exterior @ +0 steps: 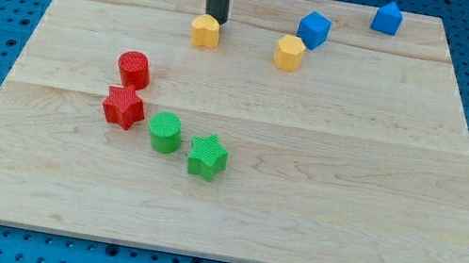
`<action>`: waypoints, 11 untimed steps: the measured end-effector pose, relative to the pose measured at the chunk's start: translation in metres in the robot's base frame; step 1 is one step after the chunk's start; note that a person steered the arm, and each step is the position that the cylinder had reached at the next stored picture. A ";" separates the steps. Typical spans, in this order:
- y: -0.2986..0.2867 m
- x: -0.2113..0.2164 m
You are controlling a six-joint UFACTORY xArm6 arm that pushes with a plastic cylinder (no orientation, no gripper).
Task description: Place the yellow heart diagonally towards yellow hexagon
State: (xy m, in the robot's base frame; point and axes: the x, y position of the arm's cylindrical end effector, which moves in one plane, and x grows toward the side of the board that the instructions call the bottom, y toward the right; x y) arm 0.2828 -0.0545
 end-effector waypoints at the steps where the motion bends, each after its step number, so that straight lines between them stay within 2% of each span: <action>1: 0.000 0.030; 2: 0.000 0.023; 3: -0.014 -0.004; 5: -0.016 0.024; 7: 0.006 0.055; 9: -0.030 0.043; 11: -0.039 0.067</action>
